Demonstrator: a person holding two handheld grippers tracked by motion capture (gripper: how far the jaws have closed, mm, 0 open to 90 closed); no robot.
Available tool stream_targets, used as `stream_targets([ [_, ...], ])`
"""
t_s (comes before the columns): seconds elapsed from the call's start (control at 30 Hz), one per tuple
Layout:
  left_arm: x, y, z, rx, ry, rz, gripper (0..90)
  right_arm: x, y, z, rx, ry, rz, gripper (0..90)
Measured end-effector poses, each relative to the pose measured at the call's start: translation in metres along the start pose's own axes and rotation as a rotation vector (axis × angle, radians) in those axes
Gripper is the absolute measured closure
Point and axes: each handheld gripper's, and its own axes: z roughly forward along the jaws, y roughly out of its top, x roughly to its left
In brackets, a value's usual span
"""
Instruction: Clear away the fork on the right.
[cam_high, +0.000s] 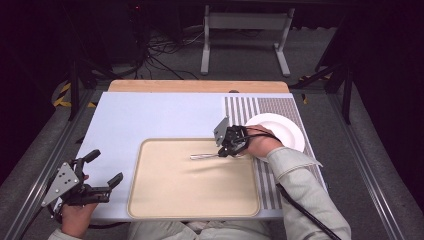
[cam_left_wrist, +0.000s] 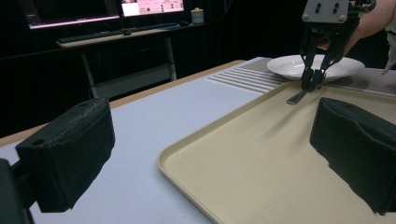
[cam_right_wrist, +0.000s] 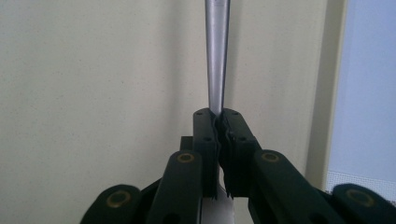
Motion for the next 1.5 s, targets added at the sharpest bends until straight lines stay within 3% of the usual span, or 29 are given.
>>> stream_targets([
  [0.47, 0.000, 0.000, 0.000, 0.000, -0.002, 0.001, 0.8, 0.000, 0.003, 0.017, 0.028, 0.066, 0.001, 85.1],
  [1.2, 0.000, 0.000, 0.001, -0.004, 0.000, -0.004, 0.8, 0.000, 0.000, 0.031, 0.049, 0.113, 0.015, 83.0],
  [1.37, 0.000, 0.000, 0.000, -0.002, 0.000, -0.003, 0.7, 0.000, 0.001, 0.027, -0.002, 0.103, 0.016, 78.8],
  [1.5, 0.000, 0.000, 0.001, -0.004, 0.001, -0.002, 0.8, 0.000, 0.006, 0.021, -0.043, 0.090, 0.013, 88.2],
])
